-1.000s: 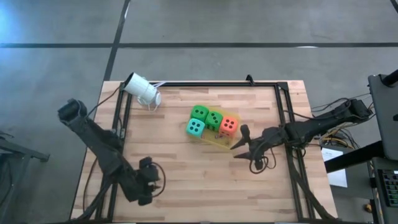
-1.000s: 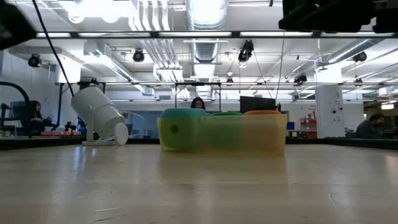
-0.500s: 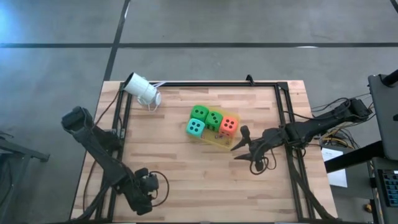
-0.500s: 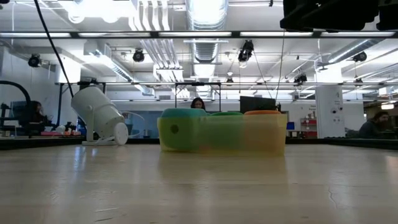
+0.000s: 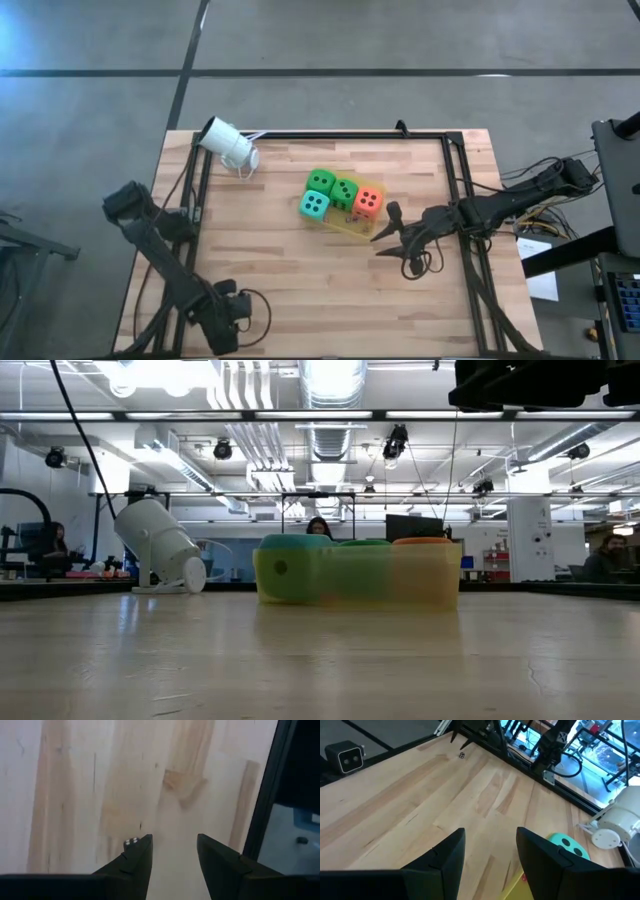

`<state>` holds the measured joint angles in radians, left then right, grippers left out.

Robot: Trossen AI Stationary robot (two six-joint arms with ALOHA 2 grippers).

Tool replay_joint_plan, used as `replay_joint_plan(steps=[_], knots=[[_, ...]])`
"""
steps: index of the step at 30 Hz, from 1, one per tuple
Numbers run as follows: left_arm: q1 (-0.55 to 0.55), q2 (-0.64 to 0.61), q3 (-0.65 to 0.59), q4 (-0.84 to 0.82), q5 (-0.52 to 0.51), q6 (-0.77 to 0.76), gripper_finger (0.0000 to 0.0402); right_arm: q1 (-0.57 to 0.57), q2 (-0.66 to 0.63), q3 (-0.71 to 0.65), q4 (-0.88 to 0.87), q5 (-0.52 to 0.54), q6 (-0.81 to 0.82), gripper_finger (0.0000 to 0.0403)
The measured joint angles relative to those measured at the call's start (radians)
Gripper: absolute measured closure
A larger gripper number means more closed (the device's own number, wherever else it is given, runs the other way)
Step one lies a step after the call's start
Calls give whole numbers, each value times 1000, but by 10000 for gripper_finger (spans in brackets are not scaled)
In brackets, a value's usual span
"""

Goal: Pick & Place Dice
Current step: Put the small black dice into the yellow bin

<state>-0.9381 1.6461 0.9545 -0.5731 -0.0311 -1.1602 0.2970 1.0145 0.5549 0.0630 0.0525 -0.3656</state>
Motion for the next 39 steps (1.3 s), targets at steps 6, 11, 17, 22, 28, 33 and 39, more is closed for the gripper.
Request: replay_joint_plan(steps=[6, 11, 17, 22, 28, 33, 39], knots=[[-22, 31, 40, -70, -15, 0, 240, 0, 0, 0, 9, 1, 0, 229], [-23, 44, 41, -107, -20, -1, 240, 0, 0, 0, 33, 1, -2, 229], [-23, 47, 39, -154, -20, -19, 240, 0, 0, 0, 32, 1, 0, 229], [-23, 57, 39, -151, -20, -20, 240, 0, 0, 0, 31, 1, 0, 230], [-23, 93, 34, -115, -20, -19, 240, 0, 0, 0, 31, 1, -1, 229], [-23, 124, 34, -116, -21, -25, 240, 0, 0, 0, 31, 1, -1, 229], [-23, 126, 34, -112, -28, -53, 240, 0, 0, 0, 30, 0, -1, 229]])
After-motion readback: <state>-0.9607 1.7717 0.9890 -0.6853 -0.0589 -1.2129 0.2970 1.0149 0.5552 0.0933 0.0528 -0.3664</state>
